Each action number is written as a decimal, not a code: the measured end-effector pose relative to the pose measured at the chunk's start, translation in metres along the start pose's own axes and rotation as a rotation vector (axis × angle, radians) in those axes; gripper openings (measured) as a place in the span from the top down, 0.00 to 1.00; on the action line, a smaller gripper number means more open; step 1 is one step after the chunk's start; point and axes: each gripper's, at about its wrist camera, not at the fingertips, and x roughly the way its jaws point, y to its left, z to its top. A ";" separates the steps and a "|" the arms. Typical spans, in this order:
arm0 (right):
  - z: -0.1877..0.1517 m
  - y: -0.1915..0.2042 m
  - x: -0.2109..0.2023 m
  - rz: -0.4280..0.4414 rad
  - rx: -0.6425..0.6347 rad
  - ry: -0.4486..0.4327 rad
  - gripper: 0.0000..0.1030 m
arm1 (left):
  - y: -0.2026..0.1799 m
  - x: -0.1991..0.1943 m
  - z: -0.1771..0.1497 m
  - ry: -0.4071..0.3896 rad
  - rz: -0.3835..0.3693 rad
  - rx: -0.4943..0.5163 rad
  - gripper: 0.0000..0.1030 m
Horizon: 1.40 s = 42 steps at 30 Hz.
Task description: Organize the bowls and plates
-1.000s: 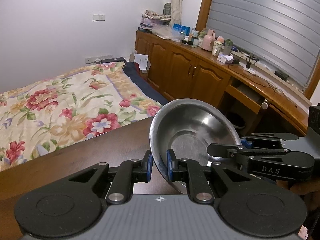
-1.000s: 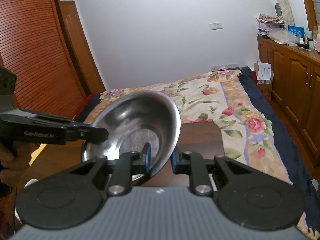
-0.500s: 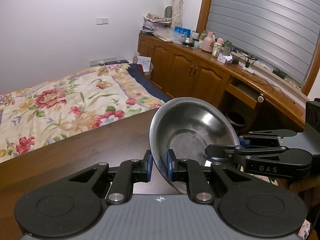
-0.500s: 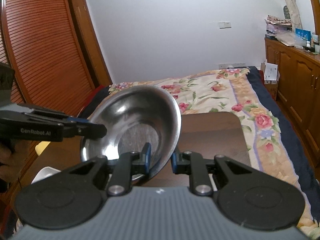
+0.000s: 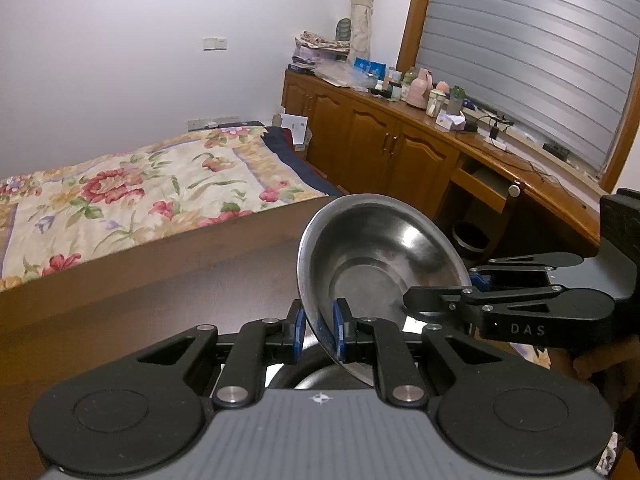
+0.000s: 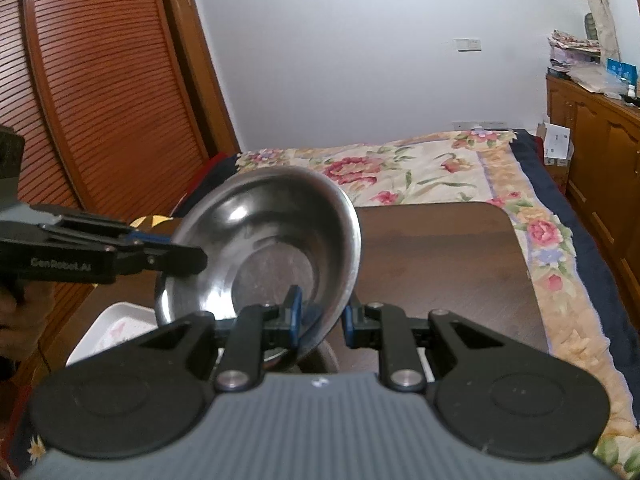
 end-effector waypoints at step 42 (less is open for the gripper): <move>-0.050 0.035 0.009 0.015 -0.078 0.099 0.78 | -0.009 -0.003 -0.086 0.040 0.088 -0.014 0.82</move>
